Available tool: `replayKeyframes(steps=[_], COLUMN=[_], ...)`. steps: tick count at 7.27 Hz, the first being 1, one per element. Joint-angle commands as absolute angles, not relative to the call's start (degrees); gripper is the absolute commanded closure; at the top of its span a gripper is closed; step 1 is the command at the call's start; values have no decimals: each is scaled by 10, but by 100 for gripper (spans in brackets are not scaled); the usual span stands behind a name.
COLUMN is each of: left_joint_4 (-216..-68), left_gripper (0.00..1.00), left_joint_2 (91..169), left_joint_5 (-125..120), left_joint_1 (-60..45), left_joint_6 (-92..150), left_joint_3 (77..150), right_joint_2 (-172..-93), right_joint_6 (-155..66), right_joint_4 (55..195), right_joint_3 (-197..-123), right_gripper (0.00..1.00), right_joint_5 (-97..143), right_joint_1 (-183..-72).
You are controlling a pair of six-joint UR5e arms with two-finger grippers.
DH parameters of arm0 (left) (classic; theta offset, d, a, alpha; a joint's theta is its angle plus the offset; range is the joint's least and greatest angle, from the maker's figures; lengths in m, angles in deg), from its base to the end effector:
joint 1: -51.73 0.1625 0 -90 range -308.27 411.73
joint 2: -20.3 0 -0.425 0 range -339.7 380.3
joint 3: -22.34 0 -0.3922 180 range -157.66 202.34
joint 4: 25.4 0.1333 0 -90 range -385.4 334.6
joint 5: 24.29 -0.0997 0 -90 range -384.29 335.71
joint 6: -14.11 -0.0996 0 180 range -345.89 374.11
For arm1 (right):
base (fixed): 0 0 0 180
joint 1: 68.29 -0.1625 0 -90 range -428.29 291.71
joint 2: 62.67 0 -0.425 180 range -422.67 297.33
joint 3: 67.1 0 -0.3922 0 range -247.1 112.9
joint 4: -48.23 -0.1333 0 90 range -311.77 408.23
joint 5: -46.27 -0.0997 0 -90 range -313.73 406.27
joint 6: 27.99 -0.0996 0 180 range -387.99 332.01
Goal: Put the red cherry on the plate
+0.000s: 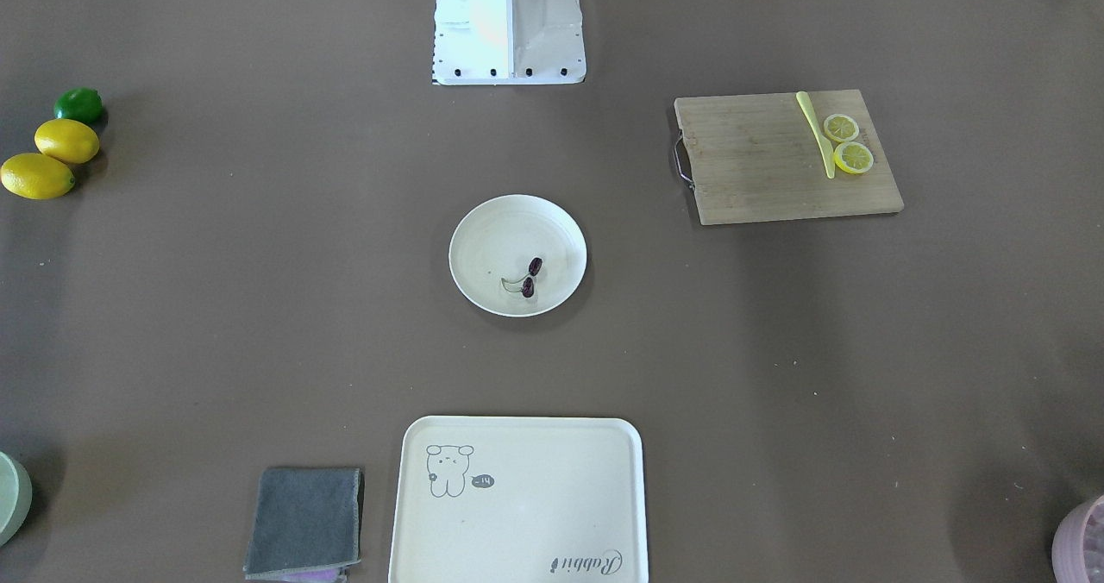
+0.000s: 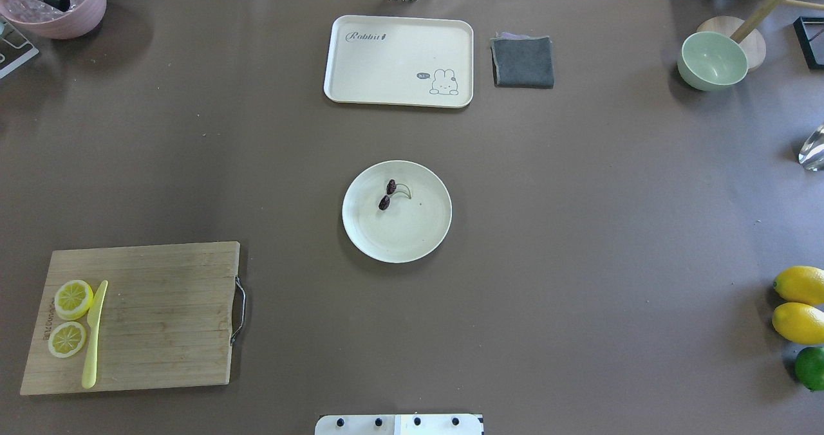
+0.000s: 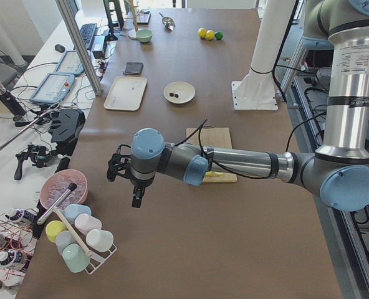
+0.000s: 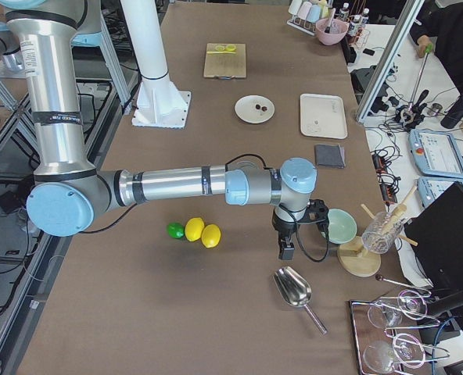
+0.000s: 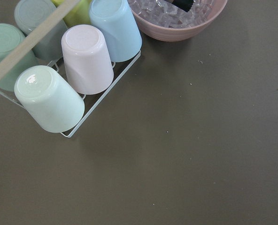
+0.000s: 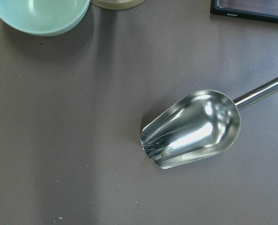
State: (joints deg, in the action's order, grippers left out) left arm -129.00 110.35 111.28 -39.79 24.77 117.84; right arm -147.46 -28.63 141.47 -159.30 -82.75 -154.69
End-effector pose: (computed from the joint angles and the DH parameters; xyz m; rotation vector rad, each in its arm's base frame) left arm -0.0756 -0.5060 0.5827 0.2524 0.8100 -0.0668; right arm 0.0370 -0.5360 0.6051 0.0447 -0.6830 -0.0744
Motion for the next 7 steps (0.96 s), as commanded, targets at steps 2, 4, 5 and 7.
replayKeyframes(steps=[2,4,5,7], left_joint_4=[-1280,-1280,-1279,-1279], left_gripper=[2,2,2,2], left_joint_2=[1093,1092,1092,1092], left_joint_5=[1111,1111,1111,1111], left_joint_1=[-397,-397,-397,-397], left_joint_6=[246,247,247,247], left_joint_3=[1181,1181,1179,1180], right_joint_2=[-1475,-1475,-1475,-1474], right_joint_6=[-290,-290,-290,-288], right_joint_4=[1414,1414,1415,1414], right_joint_3=[-1594,-1596,-1596,-1595], right_gripper=[1,1,1,0], right_joint_5=[-829,-829,-832,-833], right_joint_1=[-1547,-1547,-1547,-1547])
